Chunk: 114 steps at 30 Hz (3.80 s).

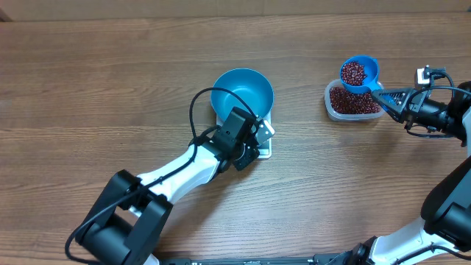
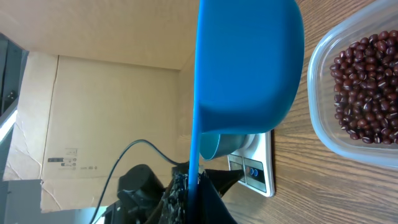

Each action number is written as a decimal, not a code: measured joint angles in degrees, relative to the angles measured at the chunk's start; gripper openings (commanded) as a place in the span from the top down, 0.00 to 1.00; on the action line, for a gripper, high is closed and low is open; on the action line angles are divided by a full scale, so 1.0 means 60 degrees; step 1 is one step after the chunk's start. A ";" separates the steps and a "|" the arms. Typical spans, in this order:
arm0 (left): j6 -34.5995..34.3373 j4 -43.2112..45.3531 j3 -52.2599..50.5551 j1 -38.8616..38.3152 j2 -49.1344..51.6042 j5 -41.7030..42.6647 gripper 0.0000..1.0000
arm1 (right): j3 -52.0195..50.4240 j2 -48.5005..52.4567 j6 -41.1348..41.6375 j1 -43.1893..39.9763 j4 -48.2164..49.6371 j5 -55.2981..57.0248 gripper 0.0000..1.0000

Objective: Scoop item into bowl and weigh 150g on scale
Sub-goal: 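Pull the left gripper back from the scale, then move the left gripper further left, away from the scale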

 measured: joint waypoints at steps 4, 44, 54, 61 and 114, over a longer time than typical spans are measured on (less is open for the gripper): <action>0.0000 -0.0011 0.0000 0.0000 -0.0543 -0.0004 0.96 | 0.0000 0.0000 -0.0004 0.0000 0.0004 0.0000 0.96; 0.0018 -0.3045 0.0000 0.0000 -0.5104 0.0029 0.41 | 0.0000 0.0000 -0.0007 0.0000 0.0029 0.0291 0.96; -0.0138 -0.3180 0.0000 0.0000 -0.5100 0.0033 0.00 | 0.0000 0.0000 -0.0004 0.0000 0.0029 0.0295 0.96; -0.0809 -0.4011 0.0124 0.0000 -0.5100 -0.0084 0.01 | 0.0000 0.0000 -0.0011 0.0000 0.0029 0.0295 0.96; 0.1861 -0.6852 0.1053 0.0488 -0.5104 0.0667 0.00 | 0.0000 0.0000 -0.0029 0.0000 0.0007 0.0295 0.96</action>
